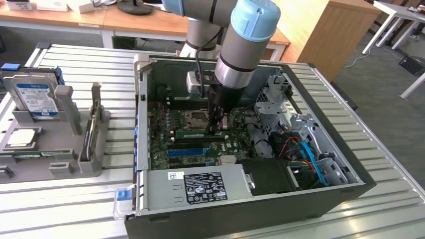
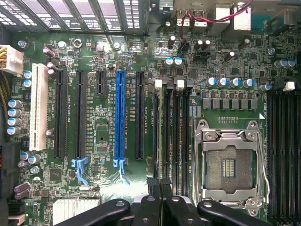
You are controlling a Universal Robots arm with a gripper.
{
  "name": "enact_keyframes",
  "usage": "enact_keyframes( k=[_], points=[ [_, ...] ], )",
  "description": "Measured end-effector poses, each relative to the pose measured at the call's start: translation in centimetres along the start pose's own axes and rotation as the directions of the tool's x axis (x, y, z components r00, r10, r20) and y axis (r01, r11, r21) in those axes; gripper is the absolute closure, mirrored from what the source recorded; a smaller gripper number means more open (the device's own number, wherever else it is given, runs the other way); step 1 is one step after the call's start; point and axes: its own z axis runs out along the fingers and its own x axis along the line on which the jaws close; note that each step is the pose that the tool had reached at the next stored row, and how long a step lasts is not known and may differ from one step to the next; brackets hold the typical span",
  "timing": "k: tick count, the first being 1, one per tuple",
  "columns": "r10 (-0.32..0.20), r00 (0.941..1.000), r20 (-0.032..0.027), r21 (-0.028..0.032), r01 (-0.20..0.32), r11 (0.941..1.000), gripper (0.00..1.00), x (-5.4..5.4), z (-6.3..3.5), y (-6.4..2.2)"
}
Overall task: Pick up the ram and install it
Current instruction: 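Insert the ram into the slot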
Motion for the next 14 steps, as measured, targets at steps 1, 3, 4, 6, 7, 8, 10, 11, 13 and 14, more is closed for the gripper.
enact_keyframes(
  k=[1, 3, 4, 6, 7, 8, 10, 11, 13, 14],
  points=[
    [0.0, 1.0, 0.0, 0.0, 0.0, 1.0, 0.88, 0.0, 0.0, 0.0],
    [0.0, 1.0, 0.0, 0.0, 0.0, 1.0, 0.88, 0.0, 0.0, 0.0],
    [0.0, 1.0, -0.0001, 0.0, 0.0, 1.0, 0.88, 0.0, 0.0, 0.0],
    [0.0, 1.0, 0.0, 0.0, 0.0, 1.0, 0.88, 0.0, 0.0, 0.0],
    [0.0, 1.0, -0.0001, 0.0, 0.0, 1.0, 0.88, 0.0, 0.0, -0.01],
    [0.0, 1.0, 0.0, 0.0, 0.0, 1.0, 0.88, 0.0, 0.0, 0.0],
    [0.0, 1.0, -0.0002, 0.0005, 0.0, 1.0, 0.88, 0.0, 0.01, -0.01],
    [0.0, 1.0, -0.0001, 0.0012, 0.0, 1.0, 0.88, 0.0, 0.03, 0.0],
    [0.0, 1.0, 0.0, 0.0026, 0.0, 1.0, 0.88, 0.0, 0.06, 0.03],
    [0.0, 1.0, -0.0001, 0.003, 0.0, 1.0, 0.88, 0.0, 0.06, 0.03]
  ],
)
